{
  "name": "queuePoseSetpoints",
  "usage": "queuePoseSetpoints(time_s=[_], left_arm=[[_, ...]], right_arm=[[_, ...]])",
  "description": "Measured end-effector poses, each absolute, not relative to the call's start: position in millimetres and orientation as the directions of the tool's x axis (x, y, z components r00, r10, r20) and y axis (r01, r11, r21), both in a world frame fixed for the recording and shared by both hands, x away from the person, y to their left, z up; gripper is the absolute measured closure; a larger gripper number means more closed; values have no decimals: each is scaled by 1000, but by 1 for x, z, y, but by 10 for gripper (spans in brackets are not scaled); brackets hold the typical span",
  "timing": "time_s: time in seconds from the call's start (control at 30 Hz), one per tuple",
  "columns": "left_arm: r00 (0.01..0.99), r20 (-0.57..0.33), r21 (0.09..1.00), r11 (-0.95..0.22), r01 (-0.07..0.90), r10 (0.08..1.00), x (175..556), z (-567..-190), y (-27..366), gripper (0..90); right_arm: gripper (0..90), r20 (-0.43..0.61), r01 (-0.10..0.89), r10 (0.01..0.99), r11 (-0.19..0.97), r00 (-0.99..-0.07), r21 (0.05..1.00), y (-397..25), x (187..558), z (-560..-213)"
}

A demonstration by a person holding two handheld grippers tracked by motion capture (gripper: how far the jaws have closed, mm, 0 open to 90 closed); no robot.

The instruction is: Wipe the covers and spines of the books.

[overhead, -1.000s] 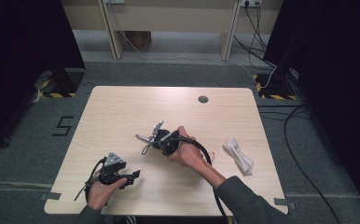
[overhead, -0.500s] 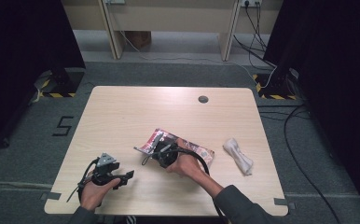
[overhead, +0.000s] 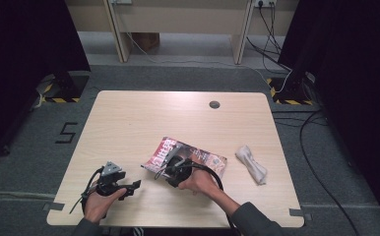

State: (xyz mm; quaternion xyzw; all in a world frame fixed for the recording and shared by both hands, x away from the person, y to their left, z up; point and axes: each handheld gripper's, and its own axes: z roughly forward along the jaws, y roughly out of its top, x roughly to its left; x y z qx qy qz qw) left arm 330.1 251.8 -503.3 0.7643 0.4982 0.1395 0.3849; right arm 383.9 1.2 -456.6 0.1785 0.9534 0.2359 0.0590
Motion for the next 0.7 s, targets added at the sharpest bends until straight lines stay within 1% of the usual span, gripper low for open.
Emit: queuePoseSetpoints(time_s=[0.03,0.13,0.23,0.27,0.3,0.33,0.37,0.47,0.63,0.67,0.7], left_arm=[[465,-172,728,-205,654,868,330,-503,252,249],[466,-170,730,-207,652,868,331,-503,251,248],[471,-173,726,-211,655,865,330,-503,251,249],[472,-175,728,-210,653,864,330,-503,250,249],[471,-174,727,-209,654,865,330,-503,250,250],[471,-174,727,-209,654,865,330,-503,250,250],[471,-174,727,-209,654,865,329,-503,250,251],[474,-174,730,-210,651,863,329,-502,249,252],[485,-169,734,-219,643,858,328,-501,246,264],[485,-169,734,-219,643,858,328,-501,246,268],[488,-172,741,-214,636,856,326,-501,243,278]], right_arm=[[627,-3,327,373,817,-928,474,1,383,-458],[615,23,322,356,813,-934,486,-1,379,-458],[602,14,317,359,802,-933,507,-2,377,-456],[589,-18,303,363,804,-932,511,-3,377,-454],[589,-23,304,368,802,-930,513,-5,377,-452],[589,-23,304,368,802,-930,513,-5,377,-452],[587,-15,323,388,788,-922,524,-8,380,-450],[580,-12,326,390,786,-921,525,-12,382,-449],[518,-3,373,449,748,-894,549,-26,392,-453],[518,-3,373,449,748,-894,549,-26,392,-453],[497,11,412,491,718,-871,561,-34,397,-456]])
